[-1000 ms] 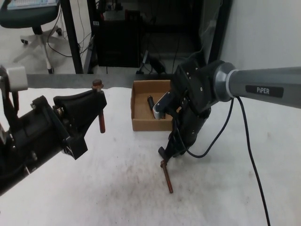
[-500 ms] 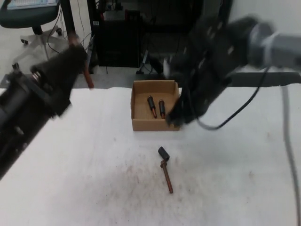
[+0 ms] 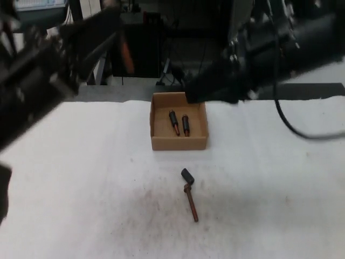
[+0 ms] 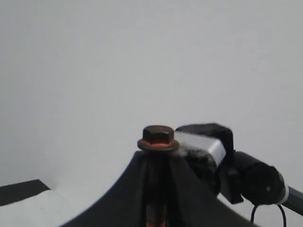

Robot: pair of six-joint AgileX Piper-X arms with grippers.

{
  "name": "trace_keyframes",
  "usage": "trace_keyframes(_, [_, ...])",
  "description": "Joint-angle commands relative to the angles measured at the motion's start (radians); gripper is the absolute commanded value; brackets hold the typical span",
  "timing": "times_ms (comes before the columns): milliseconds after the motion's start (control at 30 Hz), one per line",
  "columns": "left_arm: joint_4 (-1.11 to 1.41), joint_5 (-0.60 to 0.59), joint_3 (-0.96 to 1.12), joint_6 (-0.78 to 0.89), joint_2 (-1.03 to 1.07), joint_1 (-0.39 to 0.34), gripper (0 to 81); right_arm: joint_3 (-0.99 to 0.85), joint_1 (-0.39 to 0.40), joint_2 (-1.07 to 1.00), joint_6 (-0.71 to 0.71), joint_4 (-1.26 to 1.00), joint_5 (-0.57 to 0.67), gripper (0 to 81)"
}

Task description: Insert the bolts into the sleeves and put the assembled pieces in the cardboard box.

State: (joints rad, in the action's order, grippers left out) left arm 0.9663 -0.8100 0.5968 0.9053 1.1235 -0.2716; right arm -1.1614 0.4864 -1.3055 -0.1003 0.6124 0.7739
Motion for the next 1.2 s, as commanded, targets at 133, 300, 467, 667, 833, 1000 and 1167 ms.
trace_keyframes(133, [0.024, -0.035, 0.141, -0.122, 0.08, -0.005, 0.4, 0.356, 0.096, 0.104, 0.017, -0.466, 0.011, 0.8])
trace_keyframes(300, [0.004, -0.063, 0.153, -0.154, 0.126, -0.054, 0.4, 0.509, 0.213, 0.09, 0.182, -0.906, -0.261, 0.8])
trace_keyframes(467, [-0.039, -0.083, 0.153, -0.238, 0.134, -0.104, 0.4, 0.539, 0.226, 0.083, 0.337, -1.067, -0.335, 0.8])
trace_keyframes(667, [-0.077, -0.105, 0.151, -0.313, 0.134, -0.117, 0.4, 0.538, 0.196, 0.083, 0.337, -1.073, -0.328, 0.8])
trace_keyframes(833, [-0.09, -0.102, 0.151, -0.4, 0.134, -0.117, 0.4, 0.538, 0.178, 0.083, 0.332, -1.106, -0.328, 0.8])
trace_keyframes(1000, [-0.143, -0.102, 0.151, -0.487, 0.134, -0.117, 0.4, 0.534, 0.173, 0.083, 0.332, -1.176, -0.328, 0.8])
trace_keyframes(1167, [-0.188, -0.123, 0.151, -0.51, 0.134, -0.117, 0.4, 0.503, 0.17, 0.083, 0.325, -1.075, -0.33, 0.8])
